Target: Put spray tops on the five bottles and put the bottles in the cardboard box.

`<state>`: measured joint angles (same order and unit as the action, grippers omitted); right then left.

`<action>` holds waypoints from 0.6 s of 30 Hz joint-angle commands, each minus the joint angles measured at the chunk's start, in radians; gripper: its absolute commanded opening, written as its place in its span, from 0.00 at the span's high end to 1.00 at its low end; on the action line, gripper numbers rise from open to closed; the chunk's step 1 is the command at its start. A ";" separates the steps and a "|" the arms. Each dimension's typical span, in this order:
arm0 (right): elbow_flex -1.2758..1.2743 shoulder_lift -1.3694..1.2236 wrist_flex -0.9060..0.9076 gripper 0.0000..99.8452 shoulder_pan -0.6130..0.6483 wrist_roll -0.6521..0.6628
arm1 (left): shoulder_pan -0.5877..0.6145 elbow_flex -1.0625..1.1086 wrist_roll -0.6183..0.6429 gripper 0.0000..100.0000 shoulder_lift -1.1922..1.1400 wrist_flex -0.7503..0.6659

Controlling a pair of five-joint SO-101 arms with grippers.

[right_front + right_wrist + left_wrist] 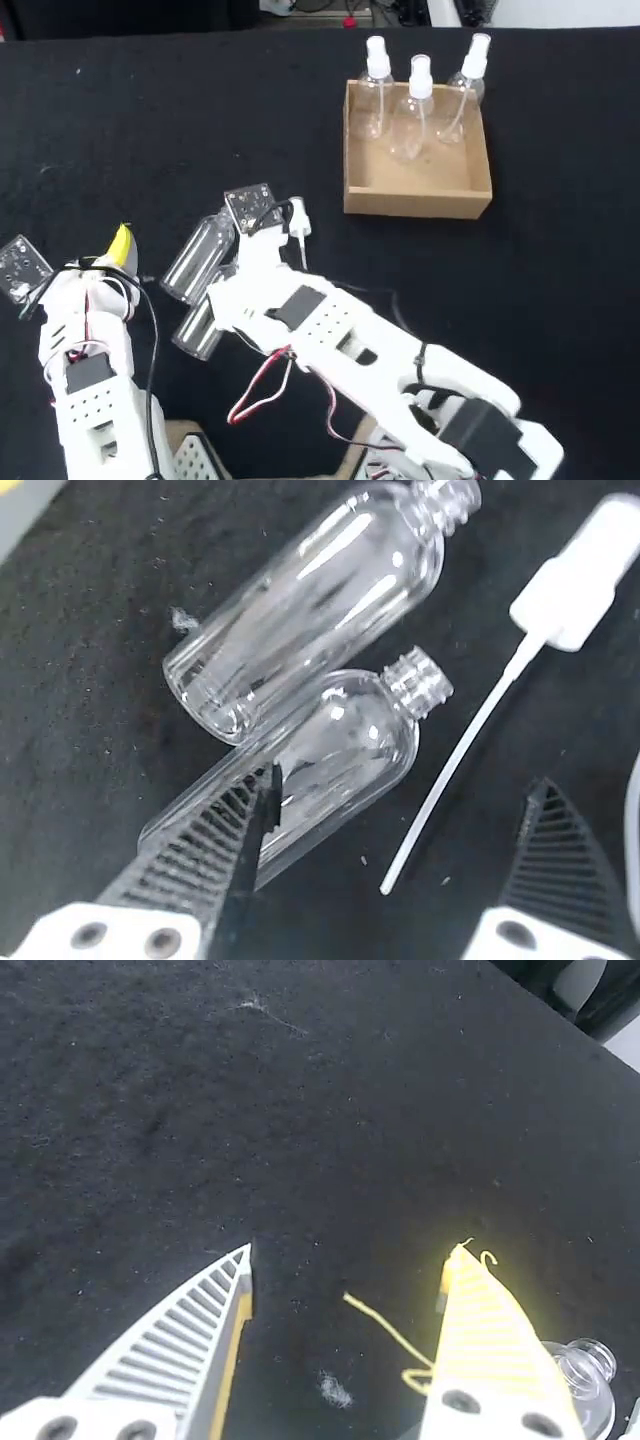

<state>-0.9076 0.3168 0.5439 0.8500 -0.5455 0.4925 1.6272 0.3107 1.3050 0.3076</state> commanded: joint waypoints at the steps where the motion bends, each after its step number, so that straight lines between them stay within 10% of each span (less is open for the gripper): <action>1: 0.071 -0.016 -0.026 0.64 0.008 -0.063 | 0.012 -0.051 0.008 0.71 0.014 -0.021; 18: 0.269 -0.311 -0.026 0.65 0.011 -0.215 | 0.008 -0.053 0.002 0.71 0.014 -0.021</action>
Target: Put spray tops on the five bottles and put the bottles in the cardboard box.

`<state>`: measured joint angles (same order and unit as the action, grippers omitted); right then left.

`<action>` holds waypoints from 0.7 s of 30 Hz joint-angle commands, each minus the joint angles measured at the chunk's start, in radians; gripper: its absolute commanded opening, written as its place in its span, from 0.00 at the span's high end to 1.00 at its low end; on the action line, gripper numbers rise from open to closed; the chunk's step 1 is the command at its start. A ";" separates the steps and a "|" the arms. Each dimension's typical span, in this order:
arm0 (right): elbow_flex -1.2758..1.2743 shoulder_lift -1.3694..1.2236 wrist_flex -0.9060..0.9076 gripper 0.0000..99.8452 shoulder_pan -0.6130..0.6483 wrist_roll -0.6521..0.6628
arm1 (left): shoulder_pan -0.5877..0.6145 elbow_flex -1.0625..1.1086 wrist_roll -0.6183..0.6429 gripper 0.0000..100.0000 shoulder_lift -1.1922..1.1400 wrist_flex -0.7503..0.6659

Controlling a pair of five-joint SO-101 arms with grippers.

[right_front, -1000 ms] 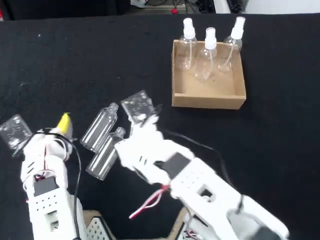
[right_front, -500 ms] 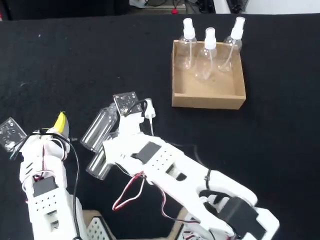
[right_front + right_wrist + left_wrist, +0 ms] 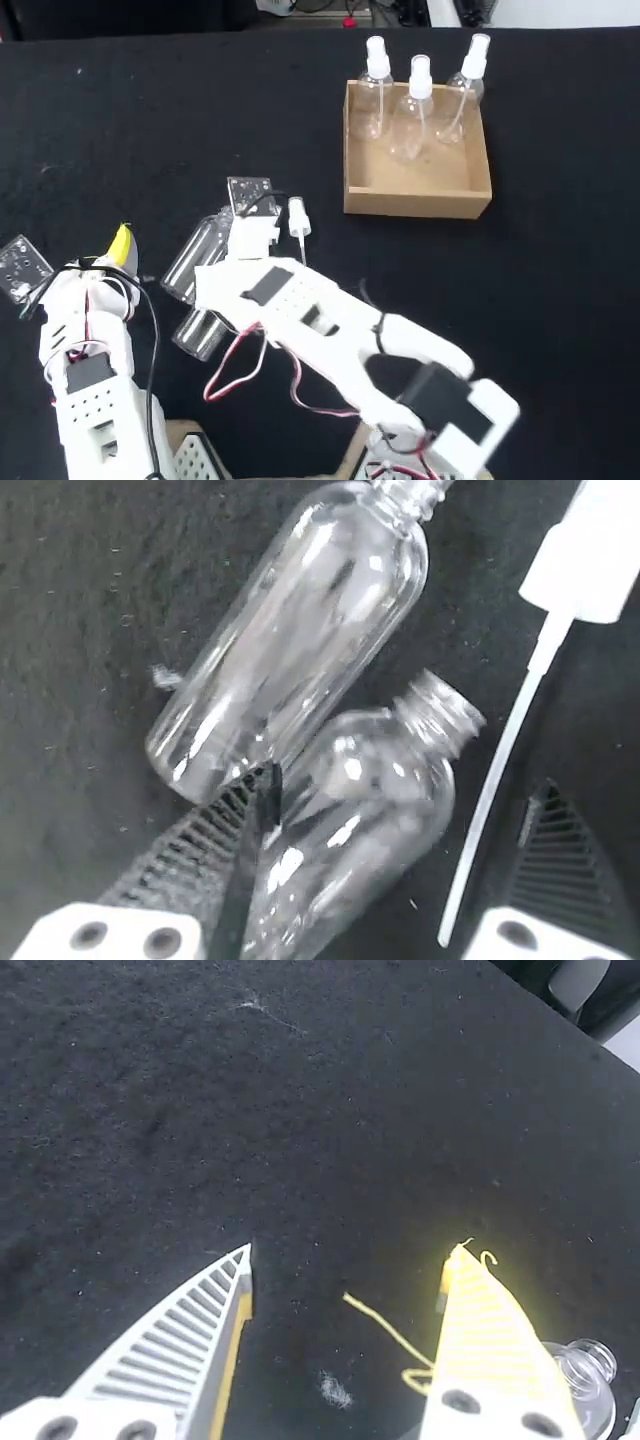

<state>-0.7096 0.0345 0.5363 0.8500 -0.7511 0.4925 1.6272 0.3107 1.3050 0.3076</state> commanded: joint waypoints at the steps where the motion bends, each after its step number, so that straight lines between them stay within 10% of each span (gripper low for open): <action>1: 0.082 -0.047 -0.018 0.65 0.011 -0.009 | 0.008 -0.053 0.002 0.71 0.014 -0.021; 11: 0.122 -0.113 -0.003 0.83 -0.002 0.014 | 0.010 -0.053 0.000 0.71 0.014 -0.021; 21: 0.131 -0.113 0.041 0.85 -0.123 0.331 | 0.007 -0.053 0.000 0.71 0.014 -0.021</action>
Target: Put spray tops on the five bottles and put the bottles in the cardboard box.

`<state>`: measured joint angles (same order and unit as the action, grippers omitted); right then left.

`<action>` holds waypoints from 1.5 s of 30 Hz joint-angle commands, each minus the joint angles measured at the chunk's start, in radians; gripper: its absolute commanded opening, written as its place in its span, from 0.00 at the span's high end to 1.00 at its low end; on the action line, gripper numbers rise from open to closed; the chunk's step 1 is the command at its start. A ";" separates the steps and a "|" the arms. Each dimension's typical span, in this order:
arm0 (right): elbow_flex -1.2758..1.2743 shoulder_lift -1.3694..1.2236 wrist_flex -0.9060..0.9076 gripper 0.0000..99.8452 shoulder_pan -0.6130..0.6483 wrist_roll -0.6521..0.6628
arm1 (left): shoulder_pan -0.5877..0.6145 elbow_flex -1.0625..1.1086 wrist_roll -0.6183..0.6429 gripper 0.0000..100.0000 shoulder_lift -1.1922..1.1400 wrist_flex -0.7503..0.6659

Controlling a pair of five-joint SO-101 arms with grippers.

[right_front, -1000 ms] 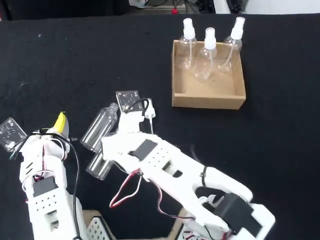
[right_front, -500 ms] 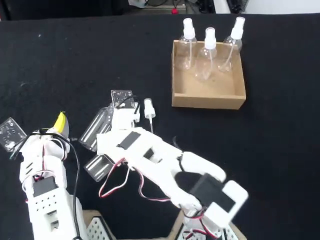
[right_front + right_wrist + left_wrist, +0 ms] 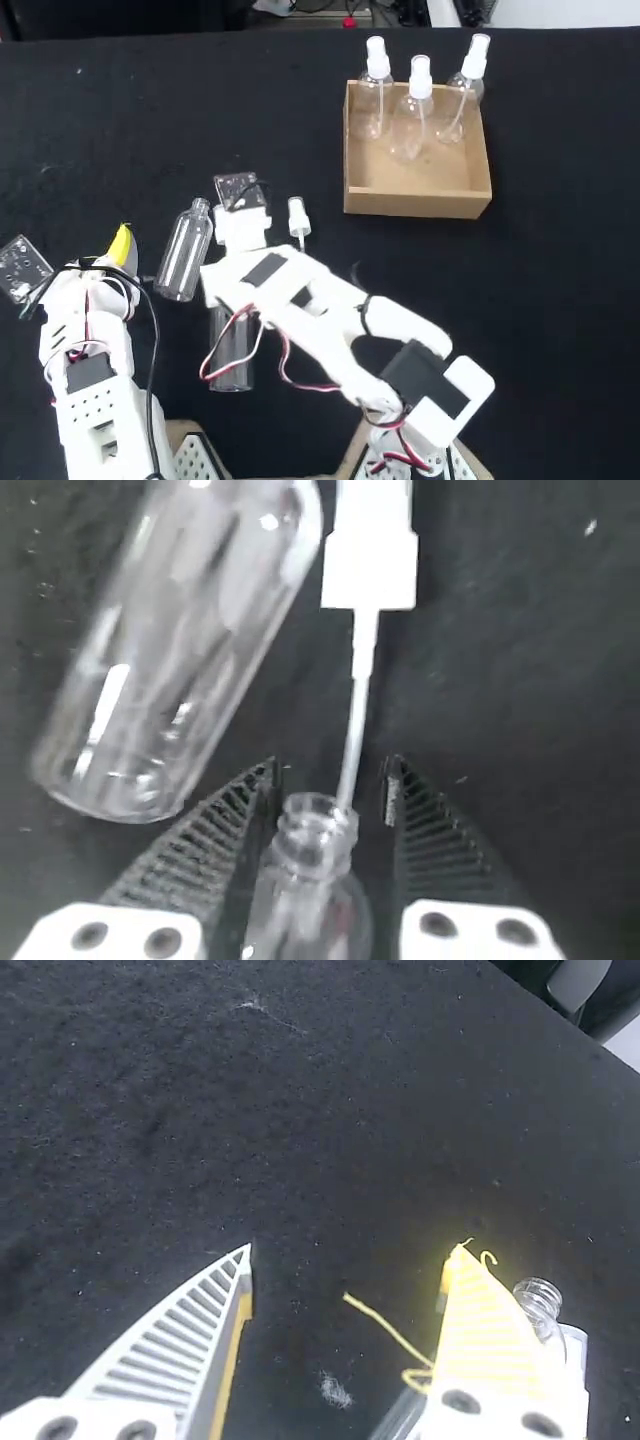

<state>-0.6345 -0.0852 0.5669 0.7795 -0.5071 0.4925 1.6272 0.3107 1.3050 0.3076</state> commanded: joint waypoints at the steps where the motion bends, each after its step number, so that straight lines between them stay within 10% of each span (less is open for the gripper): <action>1: 0.062 0.007 0.011 0.85 -0.066 0.123 | 0.007 -0.054 0.000 0.71 0.014 -0.021; 8: 0.176 0.007 0.146 0.84 -0.144 0.276 | 0.007 -0.054 0.000 0.71 0.014 -0.021; 16: 0.220 0.202 0.545 0.56 0.003 0.262 | 0.005 -0.056 0.000 0.71 0.014 -0.021; 27: -0.050 0.298 0.166 0.66 0.110 -0.049 | 0.004 -0.054 0.000 0.71 0.014 -0.021; 45: -0.021 0.134 0.129 0.70 0.072 -0.063 | 0.004 -0.054 0.000 0.71 0.014 -0.021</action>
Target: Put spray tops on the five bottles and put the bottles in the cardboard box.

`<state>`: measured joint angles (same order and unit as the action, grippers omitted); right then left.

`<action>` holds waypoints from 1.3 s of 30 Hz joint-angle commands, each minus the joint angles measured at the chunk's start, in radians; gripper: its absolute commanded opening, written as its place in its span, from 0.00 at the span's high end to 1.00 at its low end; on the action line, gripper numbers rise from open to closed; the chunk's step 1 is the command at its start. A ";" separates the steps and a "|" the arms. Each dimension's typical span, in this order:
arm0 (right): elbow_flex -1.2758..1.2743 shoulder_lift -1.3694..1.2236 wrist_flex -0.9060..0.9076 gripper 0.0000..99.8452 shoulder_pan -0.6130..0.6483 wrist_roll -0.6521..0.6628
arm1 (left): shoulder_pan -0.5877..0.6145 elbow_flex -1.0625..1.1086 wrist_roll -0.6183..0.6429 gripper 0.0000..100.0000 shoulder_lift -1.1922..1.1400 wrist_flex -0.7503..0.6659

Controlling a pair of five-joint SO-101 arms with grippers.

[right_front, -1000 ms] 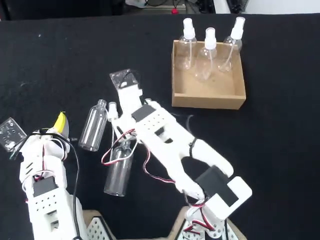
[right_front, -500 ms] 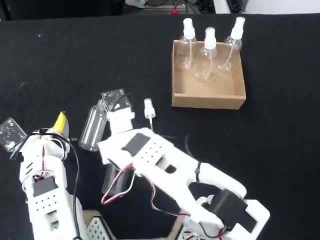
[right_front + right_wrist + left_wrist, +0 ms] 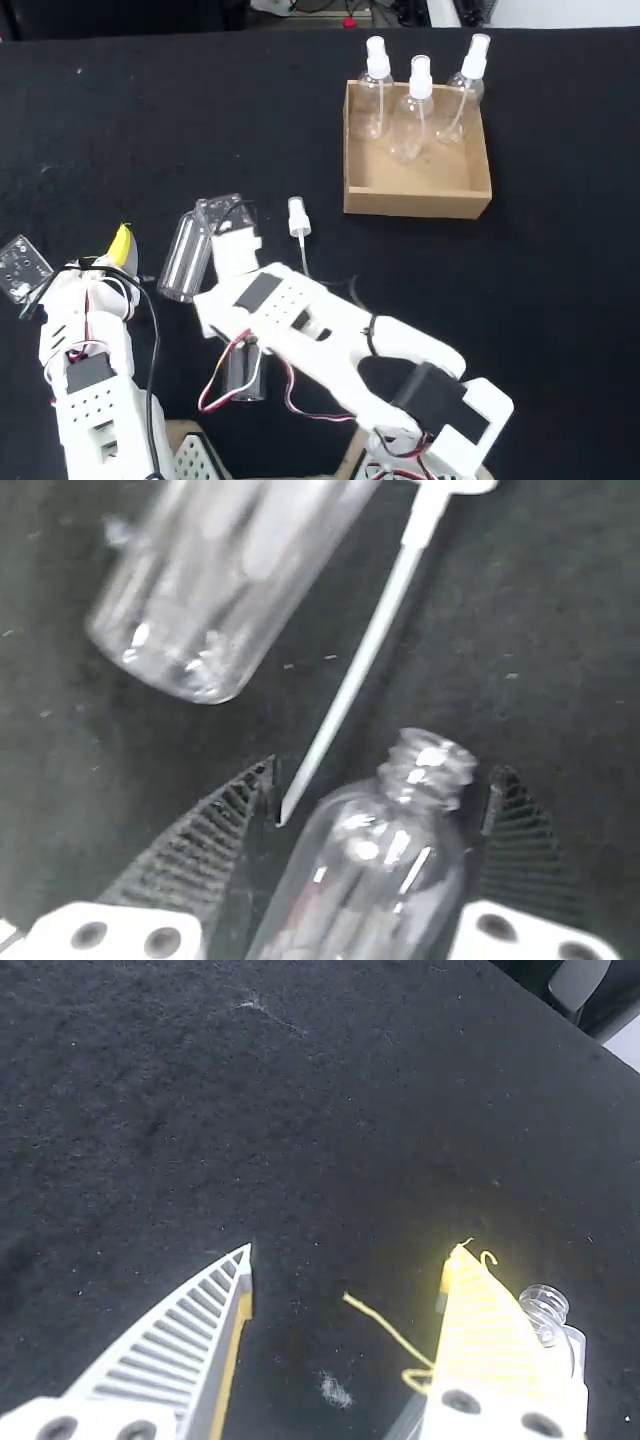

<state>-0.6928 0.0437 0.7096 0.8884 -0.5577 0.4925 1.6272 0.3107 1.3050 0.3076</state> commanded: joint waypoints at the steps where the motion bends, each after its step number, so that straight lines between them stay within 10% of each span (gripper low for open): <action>1: 0.038 0.005 -0.014 0.70 -0.040 -0.012 | 0.004 -0.054 0.000 0.71 0.014 -0.021; 39: 0.039 0.208 0.404 0.70 0.120 0.262 | 0.013 -0.058 0.000 0.71 0.014 -0.021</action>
<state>-0.6483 0.2079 1.1301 0.9712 -0.3030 0.4925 1.6272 0.3107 1.3050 0.3076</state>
